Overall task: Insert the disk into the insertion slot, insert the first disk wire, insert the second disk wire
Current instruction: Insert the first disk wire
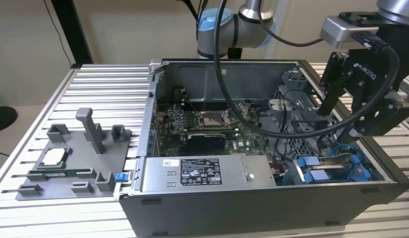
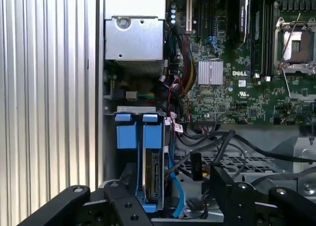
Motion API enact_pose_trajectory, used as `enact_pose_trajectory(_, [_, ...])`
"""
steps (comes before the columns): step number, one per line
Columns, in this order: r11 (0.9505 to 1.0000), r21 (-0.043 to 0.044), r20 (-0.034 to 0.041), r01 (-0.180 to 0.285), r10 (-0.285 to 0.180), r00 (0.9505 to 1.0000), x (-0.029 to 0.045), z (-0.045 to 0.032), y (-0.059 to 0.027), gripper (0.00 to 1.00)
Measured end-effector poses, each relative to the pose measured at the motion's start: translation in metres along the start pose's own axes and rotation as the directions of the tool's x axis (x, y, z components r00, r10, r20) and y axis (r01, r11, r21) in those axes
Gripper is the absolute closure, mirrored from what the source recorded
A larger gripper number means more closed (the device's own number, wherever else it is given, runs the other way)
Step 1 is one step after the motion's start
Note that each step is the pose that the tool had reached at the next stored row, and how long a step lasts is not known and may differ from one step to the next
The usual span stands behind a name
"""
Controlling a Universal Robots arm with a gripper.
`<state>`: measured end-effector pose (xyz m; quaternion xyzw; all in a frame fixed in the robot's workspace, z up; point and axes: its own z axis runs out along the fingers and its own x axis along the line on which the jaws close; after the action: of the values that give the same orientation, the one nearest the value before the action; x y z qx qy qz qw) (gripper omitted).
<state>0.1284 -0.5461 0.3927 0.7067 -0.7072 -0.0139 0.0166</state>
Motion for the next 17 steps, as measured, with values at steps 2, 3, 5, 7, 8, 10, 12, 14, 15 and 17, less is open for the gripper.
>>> enact_pose_trajectory(2, [0.9997, 0.0001, -0.0011, 0.023, -0.023, 0.9997, -0.0003, 0.0013, 0.0008, 0.0])
enact_pose_trajectory(3, [0.9995, 0.0004, -0.0017, 0.03, -0.03, 0.9995, -0.0008, 0.002, 0.0013, 0.0])
enact_pose_trajectory(5, [0.9992, 0.0007, -0.0019, 0.04, -0.04, 0.9992, -0.0018, 0.0037, 0.0034, 0.0])
enact_pose_trajectory(7, [0.9991, 0.0009, -0.0021, 0.043, -0.043, 0.9991, -0.0031, 0.0052, 0.006, 0.0])
enact_pose_trajectory(8, [0.999, 0.0014, -0.002, 0.044, -0.044, 0.999, -0.0041, 0.006, 0.0074, 0.0])
enact_pose_trajectory(10, [0.9989, 0.0022, -0.0022, 0.047, -0.047, 0.9989, -0.006, 0.0071, 0.0094, 0.0])
enact_pose_trajectory(12, [0.9988, 0.0031, -0.0025, 0.049, -0.049, 0.9988, -0.0076, 0.0076, 0.0099, 0.0])
enact_pose_trajectory(14, [0.9984, 0.0052, -0.0029, 0.056, -0.056, 0.9984, -0.0087, 0.0083, 0.0101, 0.0])
enact_pose_trajectory(15, [0.998, 0.0066, -0.0032, 0.062, -0.062, 0.998, -0.0092, 0.0087, 0.0101, 0.0])
enact_pose_trajectory(17, [0.9966, 0.0102, -0.0042, 0.081, -0.081, 0.9967, -0.0103, 0.0094, 0.0101, 0.0])
